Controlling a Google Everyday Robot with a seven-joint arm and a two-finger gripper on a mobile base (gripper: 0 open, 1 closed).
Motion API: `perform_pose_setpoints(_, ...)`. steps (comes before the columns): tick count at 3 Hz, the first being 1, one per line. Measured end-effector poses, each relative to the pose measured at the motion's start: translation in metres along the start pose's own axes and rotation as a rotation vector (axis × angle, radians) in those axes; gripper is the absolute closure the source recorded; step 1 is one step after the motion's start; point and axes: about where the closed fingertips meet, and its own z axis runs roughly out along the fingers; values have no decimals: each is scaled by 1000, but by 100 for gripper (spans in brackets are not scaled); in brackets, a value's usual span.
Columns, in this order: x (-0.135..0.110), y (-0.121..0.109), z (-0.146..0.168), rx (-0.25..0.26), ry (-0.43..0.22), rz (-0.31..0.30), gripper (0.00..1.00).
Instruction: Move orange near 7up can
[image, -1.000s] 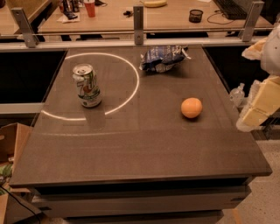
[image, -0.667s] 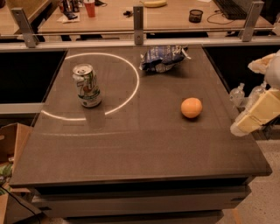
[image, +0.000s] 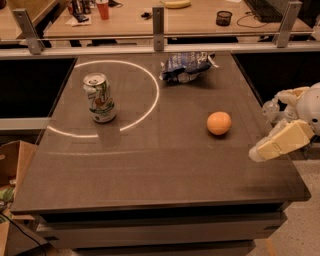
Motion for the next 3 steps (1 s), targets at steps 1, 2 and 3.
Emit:
perform_pose_setpoints(1,1,4,15,-24,-66,3,0)
perform_pose_setpoints(2,-3,-1,29,-17,-92,-41,0)
perform_pose_setpoints(3,-3,-1,29,-17,-92,-41,0)
